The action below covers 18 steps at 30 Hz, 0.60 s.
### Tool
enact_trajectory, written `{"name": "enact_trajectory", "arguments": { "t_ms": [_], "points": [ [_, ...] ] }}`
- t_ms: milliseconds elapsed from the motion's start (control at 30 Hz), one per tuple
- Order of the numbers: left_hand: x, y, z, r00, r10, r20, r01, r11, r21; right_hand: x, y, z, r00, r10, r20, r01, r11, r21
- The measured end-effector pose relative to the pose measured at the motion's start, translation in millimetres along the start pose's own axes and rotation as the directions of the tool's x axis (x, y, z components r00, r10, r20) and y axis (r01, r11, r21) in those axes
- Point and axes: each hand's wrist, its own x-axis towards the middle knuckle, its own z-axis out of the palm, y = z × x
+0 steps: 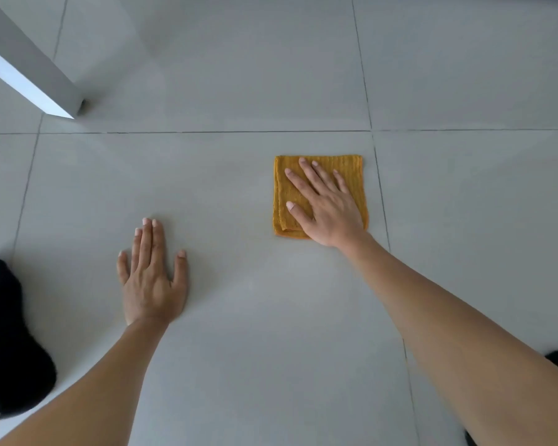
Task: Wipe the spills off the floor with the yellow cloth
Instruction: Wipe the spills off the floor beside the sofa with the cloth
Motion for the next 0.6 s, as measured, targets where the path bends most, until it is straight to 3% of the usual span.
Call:
{"name": "enact_trajectory", "arguments": {
  "t_ms": [367,600],
  "points": [
    [0,1,-1,1.000,0.008,-0.011,-0.007,1.000,0.016,-70,129,-13,0.943,0.323,-0.081,-0.325,0.945,-0.020],
    [0,-3,0,0.999,0.034,0.020,-0.034,0.999,-0.009,-110,121,-6,0.819,0.566,-0.092,-0.562,0.824,0.067]
  ]
}}
